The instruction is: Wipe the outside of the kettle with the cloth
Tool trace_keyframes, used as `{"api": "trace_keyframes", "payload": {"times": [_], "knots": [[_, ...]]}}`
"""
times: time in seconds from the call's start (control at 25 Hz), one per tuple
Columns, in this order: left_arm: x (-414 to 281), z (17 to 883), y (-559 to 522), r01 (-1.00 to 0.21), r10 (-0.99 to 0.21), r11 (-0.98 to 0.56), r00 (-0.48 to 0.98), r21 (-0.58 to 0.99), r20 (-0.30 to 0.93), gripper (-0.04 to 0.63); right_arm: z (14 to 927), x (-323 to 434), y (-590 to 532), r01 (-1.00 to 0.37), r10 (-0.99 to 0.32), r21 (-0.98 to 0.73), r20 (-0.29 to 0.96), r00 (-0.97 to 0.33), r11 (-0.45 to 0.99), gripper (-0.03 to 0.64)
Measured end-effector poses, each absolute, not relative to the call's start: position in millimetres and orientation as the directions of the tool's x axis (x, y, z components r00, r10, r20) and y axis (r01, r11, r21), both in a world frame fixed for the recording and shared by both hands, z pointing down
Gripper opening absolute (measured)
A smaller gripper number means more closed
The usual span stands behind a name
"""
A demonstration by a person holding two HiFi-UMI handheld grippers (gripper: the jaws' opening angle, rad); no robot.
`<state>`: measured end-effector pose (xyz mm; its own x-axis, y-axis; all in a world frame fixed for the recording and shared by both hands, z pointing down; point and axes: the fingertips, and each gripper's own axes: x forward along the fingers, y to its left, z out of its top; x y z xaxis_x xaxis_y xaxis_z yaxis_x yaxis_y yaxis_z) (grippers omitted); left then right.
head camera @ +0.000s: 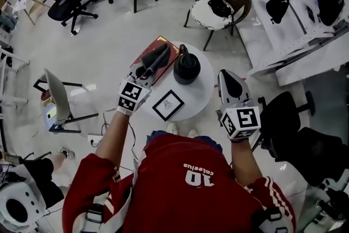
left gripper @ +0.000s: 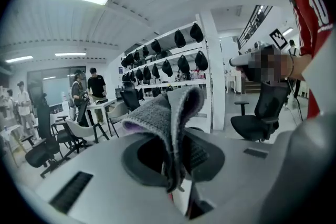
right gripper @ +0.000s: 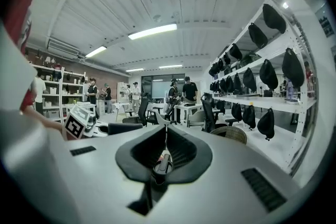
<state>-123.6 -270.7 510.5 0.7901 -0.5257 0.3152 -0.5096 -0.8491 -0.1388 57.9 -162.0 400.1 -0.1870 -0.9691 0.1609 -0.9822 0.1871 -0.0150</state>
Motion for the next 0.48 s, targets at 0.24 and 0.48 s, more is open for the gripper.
{"api": "trace_keyframes", "payload": {"times": [0.24, 0.48], "knots": [[-115, 550, -294, -0.435, -0.466, -0.884, 0.793, -0.172, 0.391, 0.046, 413, 55, -162, -0.991, -0.972, -0.025, 0.191, -0.134, 0.132, 0.020], [-105, 605, -322, -0.379, -0.422, -0.906, 0.762, -0.191, 0.491, 0.046, 426, 57, -160, -0.996, -0.972, -0.038, 0.215, -0.093, 0.086, 0.020]]}}
